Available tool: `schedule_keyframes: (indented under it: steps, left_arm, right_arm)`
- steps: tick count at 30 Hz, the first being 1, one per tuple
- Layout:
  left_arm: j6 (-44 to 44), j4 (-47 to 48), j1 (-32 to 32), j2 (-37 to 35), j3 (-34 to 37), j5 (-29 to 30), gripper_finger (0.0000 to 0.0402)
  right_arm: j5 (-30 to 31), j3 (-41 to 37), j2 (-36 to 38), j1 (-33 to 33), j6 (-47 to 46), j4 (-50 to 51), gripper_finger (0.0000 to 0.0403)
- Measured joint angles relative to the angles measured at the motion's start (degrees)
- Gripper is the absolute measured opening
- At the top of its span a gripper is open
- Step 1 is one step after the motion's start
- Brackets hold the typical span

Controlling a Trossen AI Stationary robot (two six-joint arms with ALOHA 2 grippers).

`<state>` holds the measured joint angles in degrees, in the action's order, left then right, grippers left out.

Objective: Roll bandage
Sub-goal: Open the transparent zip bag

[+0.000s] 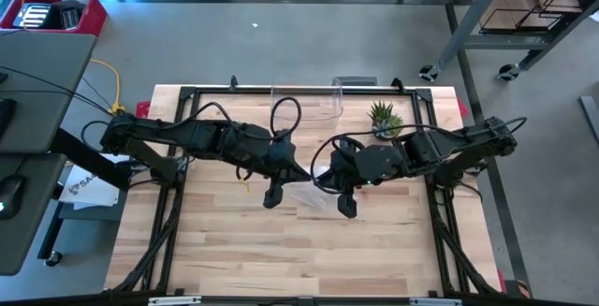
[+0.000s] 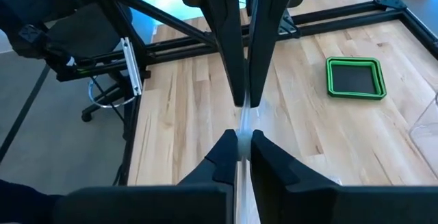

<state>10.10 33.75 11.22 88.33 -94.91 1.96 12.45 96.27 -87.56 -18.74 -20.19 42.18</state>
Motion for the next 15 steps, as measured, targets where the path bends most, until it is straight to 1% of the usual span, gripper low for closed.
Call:
schedule_keyframes:
  steps: [2,5,7,9,13,15]
  left_arm:
    - [0.25,0.32,0.00,0.00,0.00,-0.07,0.0001]
    - [0.23,0.91,0.00,0.00,0.00,-0.13,0.0001]
    - [0.23,1.78,0.04,-0.01,0.00,0.20,0.0001]
    - [0.20,2.24,0.00,-0.11,0.00,0.71,0.0001]
    - [0.23,3.42,-0.17,-0.52,0.01,0.93,0.0001]
    - [0.19,3.12,-0.27,-0.63,0.02,0.94,0.0001]
  right_arm:
    - [-0.11,0.00,-0.01,0.03,0.33,0.22,0.0021]
    - [-2.19,0.00,-0.01,0.16,0.33,0.71,0.0034]
    - [-2.60,0.07,-0.12,0.37,-0.56,2.33,0.0024]
    - [-0.97,0.07,-0.20,0.37,-1.57,3.47,0.0006]
    - [1.02,0.07,-0.25,0.35,-2.54,3.84,0.0001]
    - [3.78,0.07,-0.25,0.33,-4.53,3.87,0.0004]
